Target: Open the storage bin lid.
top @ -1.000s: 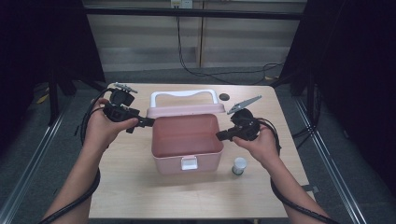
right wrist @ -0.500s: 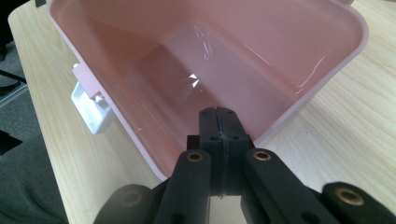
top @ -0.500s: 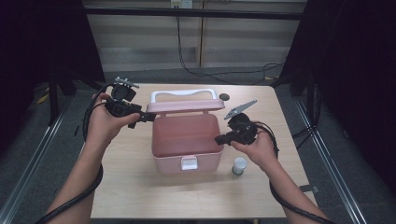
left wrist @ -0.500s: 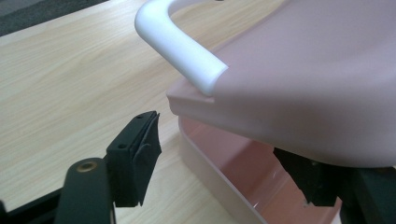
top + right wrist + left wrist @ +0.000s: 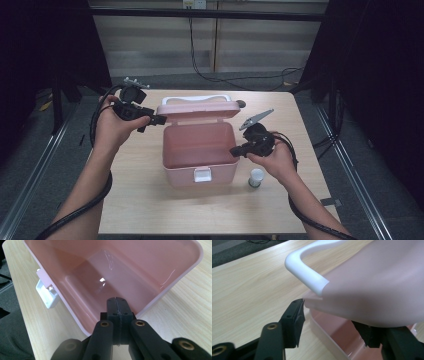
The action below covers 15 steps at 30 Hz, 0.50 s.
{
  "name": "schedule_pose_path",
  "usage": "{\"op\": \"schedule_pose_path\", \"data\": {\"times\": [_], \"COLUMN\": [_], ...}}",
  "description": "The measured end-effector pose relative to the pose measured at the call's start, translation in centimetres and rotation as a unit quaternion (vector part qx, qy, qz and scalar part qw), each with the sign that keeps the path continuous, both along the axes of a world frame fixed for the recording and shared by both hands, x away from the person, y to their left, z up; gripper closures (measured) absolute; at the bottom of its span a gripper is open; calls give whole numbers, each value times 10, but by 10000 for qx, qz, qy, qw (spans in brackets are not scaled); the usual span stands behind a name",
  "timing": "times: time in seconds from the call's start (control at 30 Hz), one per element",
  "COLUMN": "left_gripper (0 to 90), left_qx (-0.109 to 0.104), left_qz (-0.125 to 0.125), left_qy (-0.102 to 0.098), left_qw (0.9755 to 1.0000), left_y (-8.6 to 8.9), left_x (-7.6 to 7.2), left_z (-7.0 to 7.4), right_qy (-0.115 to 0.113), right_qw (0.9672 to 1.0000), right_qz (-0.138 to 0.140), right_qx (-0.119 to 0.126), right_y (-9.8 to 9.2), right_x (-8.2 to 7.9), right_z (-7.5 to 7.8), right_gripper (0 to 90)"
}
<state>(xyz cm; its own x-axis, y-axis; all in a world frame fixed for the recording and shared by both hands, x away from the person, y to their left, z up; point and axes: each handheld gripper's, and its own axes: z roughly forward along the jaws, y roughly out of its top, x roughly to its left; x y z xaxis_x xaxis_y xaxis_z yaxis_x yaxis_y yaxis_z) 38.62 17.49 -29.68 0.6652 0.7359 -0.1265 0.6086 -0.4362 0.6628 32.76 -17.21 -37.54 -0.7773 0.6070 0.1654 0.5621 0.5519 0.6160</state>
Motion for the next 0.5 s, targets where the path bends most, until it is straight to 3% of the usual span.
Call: {"op": "schedule_pose_path", "data": {"times": [0.33,0.5], "left_gripper": [530,571], "left_qx": [38,76], "left_qz": [31,75], "left_qy": [-108,-61], "left_qw": [9999,9999], "left_y": [-2,-4], "left_x": [4,7], "left_z": [4,4], "right_qy": [42,78], "right_qw": [10000,10000], "right_qz": [32,34], "right_qx": [-42,-36], "right_y": [3,3], "right_x": [0,-1], "right_z": [-3,-4], "right_gripper": [900,900]}}
